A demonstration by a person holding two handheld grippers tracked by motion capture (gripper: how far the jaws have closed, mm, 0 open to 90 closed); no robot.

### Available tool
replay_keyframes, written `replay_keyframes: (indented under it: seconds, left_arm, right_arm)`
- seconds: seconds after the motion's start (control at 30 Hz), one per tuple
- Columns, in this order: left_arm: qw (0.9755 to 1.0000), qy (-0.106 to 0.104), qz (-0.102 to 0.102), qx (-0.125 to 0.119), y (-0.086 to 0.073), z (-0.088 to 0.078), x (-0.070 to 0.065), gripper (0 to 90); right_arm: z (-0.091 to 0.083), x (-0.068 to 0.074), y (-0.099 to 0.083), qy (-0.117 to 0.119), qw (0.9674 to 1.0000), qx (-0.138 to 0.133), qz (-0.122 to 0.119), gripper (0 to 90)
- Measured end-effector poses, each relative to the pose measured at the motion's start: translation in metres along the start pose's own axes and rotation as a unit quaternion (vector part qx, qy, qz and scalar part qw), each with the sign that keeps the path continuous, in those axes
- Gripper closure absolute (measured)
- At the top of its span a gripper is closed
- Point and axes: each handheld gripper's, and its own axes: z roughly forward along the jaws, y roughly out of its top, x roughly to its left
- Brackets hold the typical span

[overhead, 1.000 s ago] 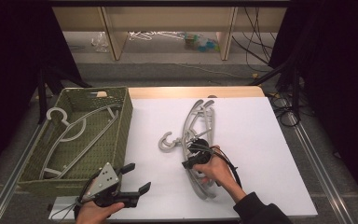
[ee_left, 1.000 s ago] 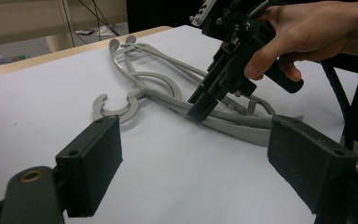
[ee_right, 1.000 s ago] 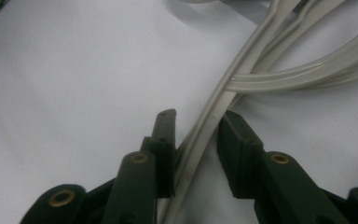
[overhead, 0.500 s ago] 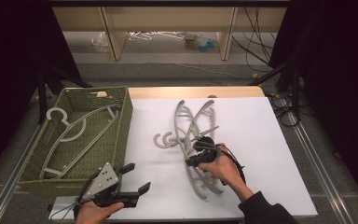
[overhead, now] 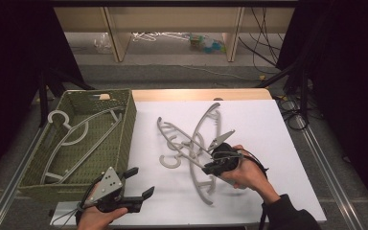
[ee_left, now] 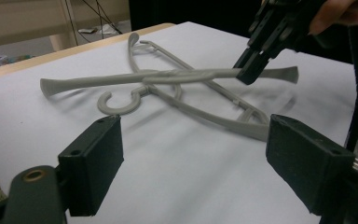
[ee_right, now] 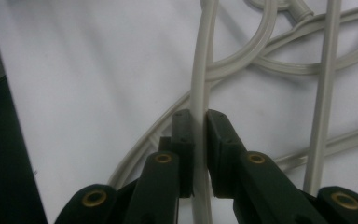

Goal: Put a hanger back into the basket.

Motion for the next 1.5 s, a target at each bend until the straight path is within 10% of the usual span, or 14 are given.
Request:
replay_keyframes:
  seconds: [0.43,0.6,1.0,1.1,1.23,1.33,1.5]
  left_arm:
    - [0.9992,0.006,0.039,0.01,-0.001,0.014,0.0,22.6]
    - [0.9968,-0.003,0.059,0.053,0.005,0.028,0.0,27.7]
    - [0.9805,-0.078,0.159,0.084,0.02,0.058,0.0,37.1]
    - [0.9718,-0.096,0.186,0.108,0.021,0.064,0.001,39.8]
    - [0.9689,-0.107,0.192,0.113,0.019,0.07,-0.002,45.9]
    - [0.9613,-0.113,0.221,0.119,0.022,0.074,-0.003,55.1]
    - [0.9353,-0.131,0.296,0.143,0.032,0.08,-0.002,64.1]
  right_arm:
    - [-0.021,0.024,-0.021,0.067,0.995,0.003,-0.074,82.9]
    - [-0.025,0.033,-0.023,0.071,0.9936,0.005,-0.087,82.9]
    - [-0.033,0.042,-0.027,0.096,0.9894,0.006,-0.109,82.9]
    - [-0.035,0.043,-0.028,0.1,0.9884,0.007,-0.114,82.9]
    - [-0.034,0.042,-0.028,0.099,0.9878,0.008,-0.12,82.8]
    - [-0.034,0.042,-0.028,0.104,0.9867,0.015,-0.124,82.8]
    - [-0.034,0.041,-0.028,0.102,0.9866,0.015,-0.126,82.9]
